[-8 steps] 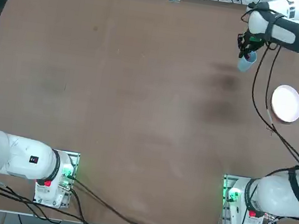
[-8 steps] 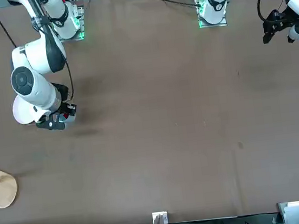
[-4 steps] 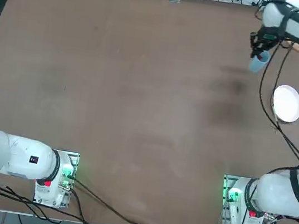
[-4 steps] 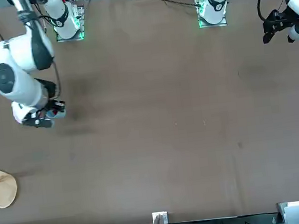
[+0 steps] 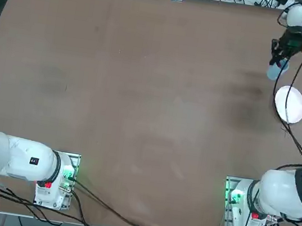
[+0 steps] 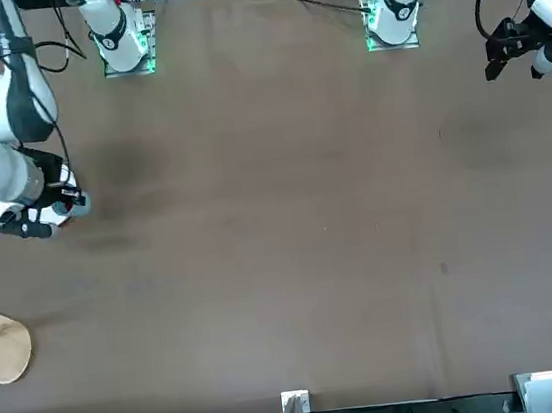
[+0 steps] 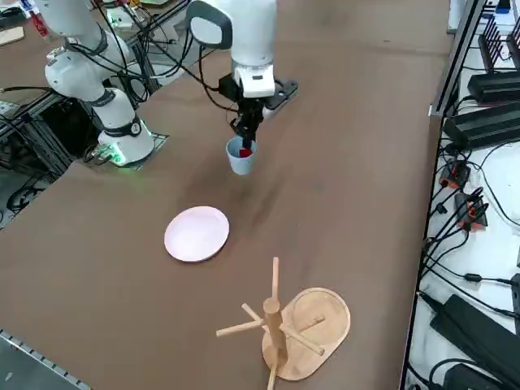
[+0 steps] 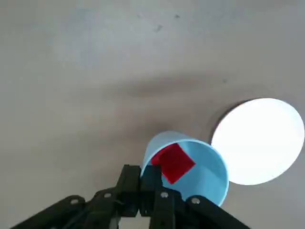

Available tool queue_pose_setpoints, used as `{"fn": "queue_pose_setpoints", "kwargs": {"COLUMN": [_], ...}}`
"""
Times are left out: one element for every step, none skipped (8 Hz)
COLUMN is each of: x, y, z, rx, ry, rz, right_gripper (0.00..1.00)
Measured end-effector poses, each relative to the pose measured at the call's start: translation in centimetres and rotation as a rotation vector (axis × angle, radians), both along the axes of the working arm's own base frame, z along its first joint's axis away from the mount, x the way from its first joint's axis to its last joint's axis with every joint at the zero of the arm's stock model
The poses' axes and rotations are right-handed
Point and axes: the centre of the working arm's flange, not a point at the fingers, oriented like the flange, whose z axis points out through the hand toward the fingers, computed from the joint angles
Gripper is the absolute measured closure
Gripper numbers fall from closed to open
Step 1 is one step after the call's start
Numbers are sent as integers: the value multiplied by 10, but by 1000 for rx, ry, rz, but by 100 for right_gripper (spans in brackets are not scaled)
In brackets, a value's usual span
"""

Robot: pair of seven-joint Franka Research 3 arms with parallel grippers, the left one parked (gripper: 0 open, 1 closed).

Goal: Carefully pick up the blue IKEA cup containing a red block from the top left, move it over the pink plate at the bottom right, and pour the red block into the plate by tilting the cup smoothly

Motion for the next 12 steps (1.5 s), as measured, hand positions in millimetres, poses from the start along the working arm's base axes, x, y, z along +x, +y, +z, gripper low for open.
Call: {"fn": "queue_pose_setpoints", "kwargs": {"x": [-9, -17, -25, -31, -37, -44, -52, -60, -67, -75, -81, -87], "y": [-21, -45, -68, -87, -101, -114, -126, -137, -147, -160, -170, -180], "z": [-1, 1, 3, 4, 3, 0, -2, -4, -6, -9, -13, -19], "rx": [41, 89, 133, 170, 222, 287, 348, 406, 459, 506, 545, 583], "ry": [3, -3, -11, -19, -29, -36, -43, -55, -69, -86, -103, -117], "rz": [1, 4, 16, 36, 66, 114, 176, 239, 287, 311, 314, 299], "right_gripper": [98, 98, 98, 98, 98, 98, 98, 98, 98, 98, 98, 98]}}
